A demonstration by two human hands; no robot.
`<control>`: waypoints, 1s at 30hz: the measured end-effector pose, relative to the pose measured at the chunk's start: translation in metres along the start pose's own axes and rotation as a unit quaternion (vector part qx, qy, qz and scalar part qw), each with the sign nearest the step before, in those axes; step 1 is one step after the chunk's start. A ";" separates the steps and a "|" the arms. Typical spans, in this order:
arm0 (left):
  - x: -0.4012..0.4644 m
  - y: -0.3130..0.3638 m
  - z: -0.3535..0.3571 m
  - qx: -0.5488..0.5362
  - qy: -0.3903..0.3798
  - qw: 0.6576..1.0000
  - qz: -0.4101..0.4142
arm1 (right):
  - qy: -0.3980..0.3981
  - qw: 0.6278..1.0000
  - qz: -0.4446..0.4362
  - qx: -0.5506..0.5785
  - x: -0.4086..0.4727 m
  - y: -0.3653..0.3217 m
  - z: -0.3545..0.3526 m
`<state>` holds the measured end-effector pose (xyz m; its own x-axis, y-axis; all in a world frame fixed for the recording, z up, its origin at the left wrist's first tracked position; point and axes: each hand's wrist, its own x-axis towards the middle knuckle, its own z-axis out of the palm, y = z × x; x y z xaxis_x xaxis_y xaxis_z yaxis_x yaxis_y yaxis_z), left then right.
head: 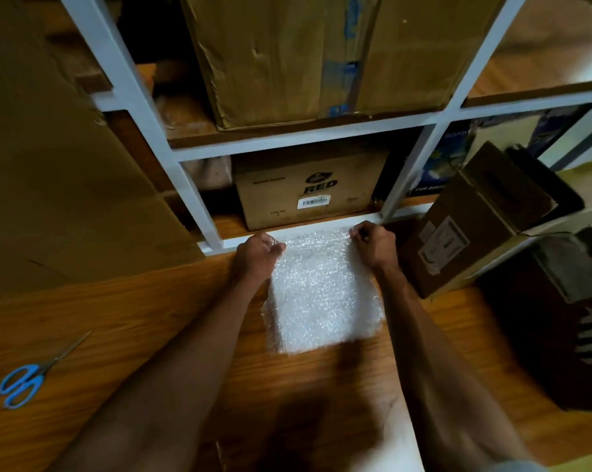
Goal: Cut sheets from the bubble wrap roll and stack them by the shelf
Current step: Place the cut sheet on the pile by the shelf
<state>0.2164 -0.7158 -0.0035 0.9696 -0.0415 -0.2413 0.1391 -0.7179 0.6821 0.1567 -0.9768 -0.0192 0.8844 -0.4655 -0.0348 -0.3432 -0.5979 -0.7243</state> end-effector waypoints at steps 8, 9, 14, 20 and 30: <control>0.002 -0.010 0.016 0.044 0.076 0.996 0.030 | 0.064 0.997 -0.017 -0.032 -0.003 -0.006 0.008; -0.002 -0.007 0.017 0.059 0.103 0.992 0.036 | 0.099 0.994 -0.023 -0.051 -0.010 -0.011 0.008; -0.038 0.013 0.026 0.155 0.199 0.955 0.155 | 0.141 0.967 -0.156 -0.145 -0.055 -0.037 0.017; -0.064 0.002 0.065 0.310 -0.031 0.918 0.247 | -0.052 0.950 -0.189 -0.243 -0.064 -0.012 0.047; -0.046 -0.029 0.074 0.298 -0.074 0.945 0.116 | -0.113 0.958 -0.108 -0.240 -0.052 0.018 0.054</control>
<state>0.1531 -0.7446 -0.0628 0.9153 -0.3112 -0.2557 -0.2549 -0.9391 0.2303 0.1212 -0.9280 -0.0680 0.9784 -0.1763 -0.1081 -0.2027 -0.9208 -0.3333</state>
